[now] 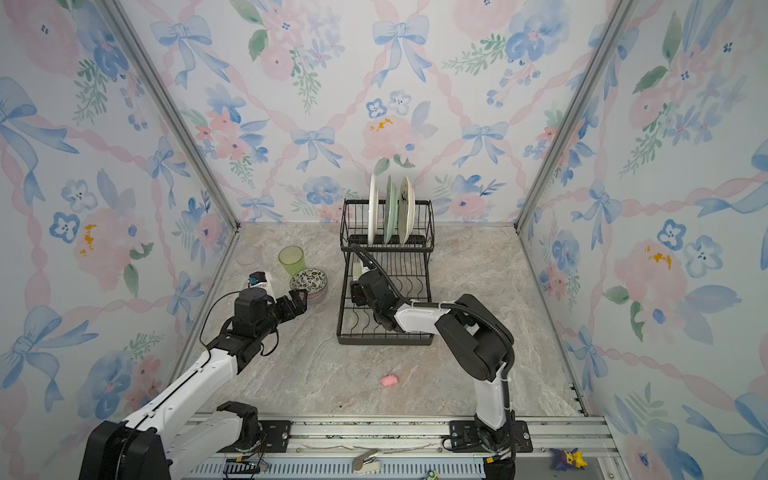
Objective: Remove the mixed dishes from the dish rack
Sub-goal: 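Lift the pale green bowl up out of the rack with the right gripper, then bring the green bowl toward the left gripper while the left gripper reaches for it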
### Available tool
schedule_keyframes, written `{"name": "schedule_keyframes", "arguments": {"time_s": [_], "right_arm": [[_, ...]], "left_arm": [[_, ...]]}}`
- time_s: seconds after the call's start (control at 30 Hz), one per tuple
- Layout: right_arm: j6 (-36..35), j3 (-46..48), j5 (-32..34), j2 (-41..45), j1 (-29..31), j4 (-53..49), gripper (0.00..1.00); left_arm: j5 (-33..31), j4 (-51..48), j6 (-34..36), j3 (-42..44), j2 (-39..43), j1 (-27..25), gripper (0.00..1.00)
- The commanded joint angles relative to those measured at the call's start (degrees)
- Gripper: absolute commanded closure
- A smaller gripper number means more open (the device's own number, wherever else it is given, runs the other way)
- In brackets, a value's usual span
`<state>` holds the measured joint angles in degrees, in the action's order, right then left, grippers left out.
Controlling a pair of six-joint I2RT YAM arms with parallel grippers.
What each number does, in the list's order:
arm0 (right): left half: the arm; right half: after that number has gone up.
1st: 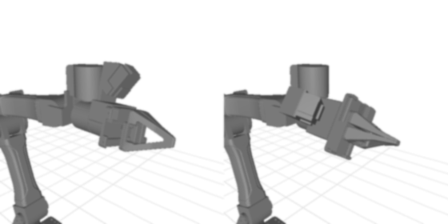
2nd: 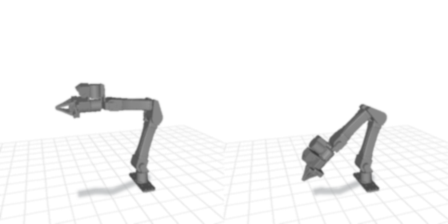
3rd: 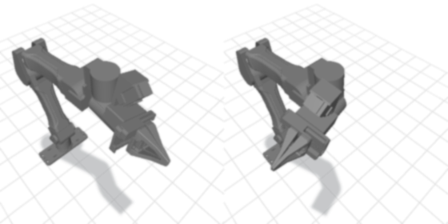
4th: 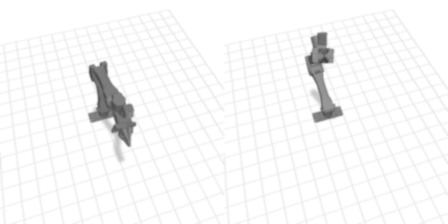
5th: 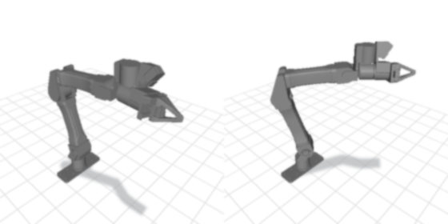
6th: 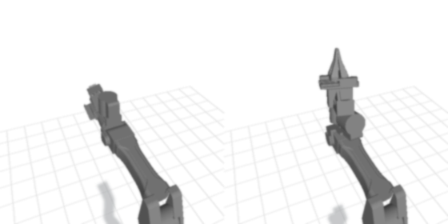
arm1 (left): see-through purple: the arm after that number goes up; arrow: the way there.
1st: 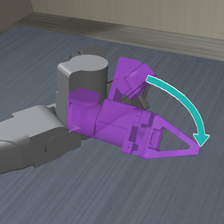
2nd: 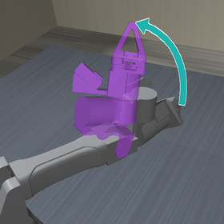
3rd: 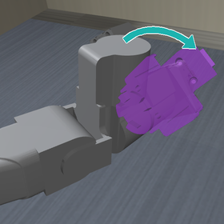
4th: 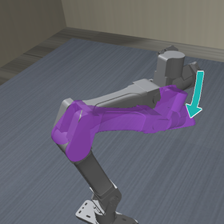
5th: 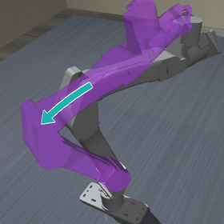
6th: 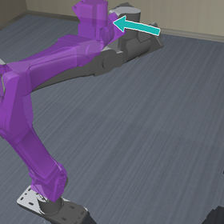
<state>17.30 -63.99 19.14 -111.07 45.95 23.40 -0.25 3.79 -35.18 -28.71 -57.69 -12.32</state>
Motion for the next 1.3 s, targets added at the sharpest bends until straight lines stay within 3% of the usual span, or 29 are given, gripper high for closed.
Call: {"name": "schedule_keyframes", "arguments": {"time_s": [0.0,0.43,0.87,1.27], "right_arm": [[-2.6,1.3,4.2,2.8,0.9,0.4,0.42],[-0.5,5.9,4.8,8.9,1.6,0.8,0.44],[7.7,13.0,-1.1,19.3,0.8,1.7,0.45],[15.3,17.6,-5.8,25.3,1.3,4.3,0.47]], "left_arm": [[0.8,1.3,-0.5,0.5,-0.1,0.4,0.02],[2.3,1.1,-0.5,0.8,0.0,0.4,0.02],[4.7,2.3,-2.3,3.3,1.8,-0.3,0.02],[11.7,6.7,-6.8,3.0,-1.4,-4.2,0.02]]}}
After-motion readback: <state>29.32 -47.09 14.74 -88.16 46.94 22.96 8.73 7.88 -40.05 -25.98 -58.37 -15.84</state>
